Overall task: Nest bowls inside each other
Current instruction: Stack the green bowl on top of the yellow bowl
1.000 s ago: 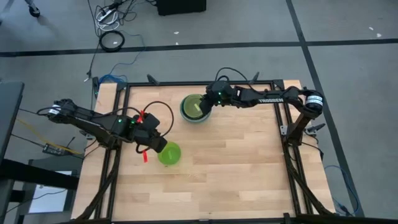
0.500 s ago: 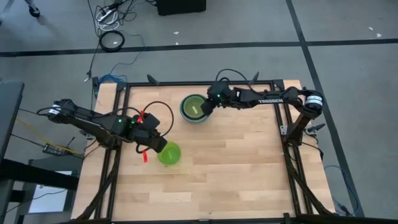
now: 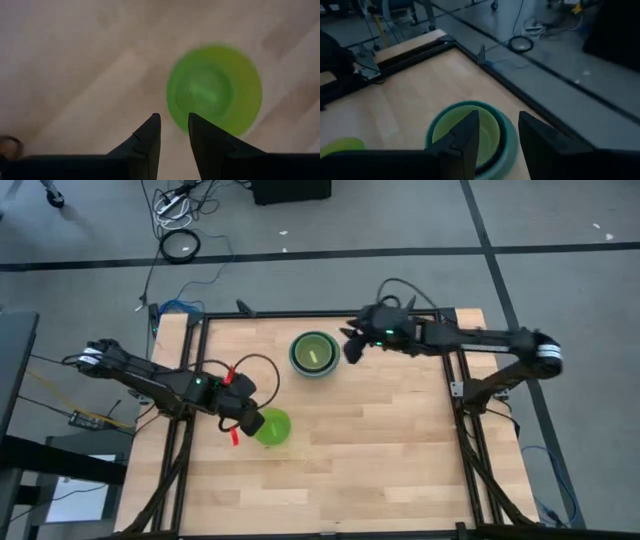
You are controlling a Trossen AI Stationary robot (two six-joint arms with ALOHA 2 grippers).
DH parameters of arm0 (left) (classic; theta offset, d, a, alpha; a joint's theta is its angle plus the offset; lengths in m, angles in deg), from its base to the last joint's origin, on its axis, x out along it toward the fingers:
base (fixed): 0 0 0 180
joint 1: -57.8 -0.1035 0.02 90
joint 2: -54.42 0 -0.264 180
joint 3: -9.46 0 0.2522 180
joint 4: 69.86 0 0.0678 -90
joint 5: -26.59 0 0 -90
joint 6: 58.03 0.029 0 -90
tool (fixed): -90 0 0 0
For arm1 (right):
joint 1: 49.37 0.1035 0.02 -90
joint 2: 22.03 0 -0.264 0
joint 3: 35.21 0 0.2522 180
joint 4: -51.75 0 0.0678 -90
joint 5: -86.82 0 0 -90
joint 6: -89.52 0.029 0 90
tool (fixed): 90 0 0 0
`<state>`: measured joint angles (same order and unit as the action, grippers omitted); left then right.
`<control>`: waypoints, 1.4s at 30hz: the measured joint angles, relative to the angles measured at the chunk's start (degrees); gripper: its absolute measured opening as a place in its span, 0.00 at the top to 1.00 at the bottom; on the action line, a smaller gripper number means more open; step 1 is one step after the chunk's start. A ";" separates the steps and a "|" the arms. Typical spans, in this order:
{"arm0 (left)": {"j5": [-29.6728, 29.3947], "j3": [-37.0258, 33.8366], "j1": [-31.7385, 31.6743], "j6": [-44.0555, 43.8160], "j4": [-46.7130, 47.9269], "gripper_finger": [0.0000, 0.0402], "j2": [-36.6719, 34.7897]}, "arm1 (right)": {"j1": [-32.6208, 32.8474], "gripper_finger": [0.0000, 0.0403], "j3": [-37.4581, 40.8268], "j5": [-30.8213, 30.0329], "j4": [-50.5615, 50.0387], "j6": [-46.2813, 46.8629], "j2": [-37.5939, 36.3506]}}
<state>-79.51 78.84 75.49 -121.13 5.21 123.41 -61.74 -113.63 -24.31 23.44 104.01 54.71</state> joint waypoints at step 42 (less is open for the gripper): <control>2.89 -8.06 -0.09 -14.53 -12.44 0.78 15.82 | 6.71 0.69 0.04 -11.81 -13.07 0.86 -2.13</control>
<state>-76.63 70.77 75.40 -135.66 -7.23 139.24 -55.04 -113.59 -36.12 10.37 104.87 52.58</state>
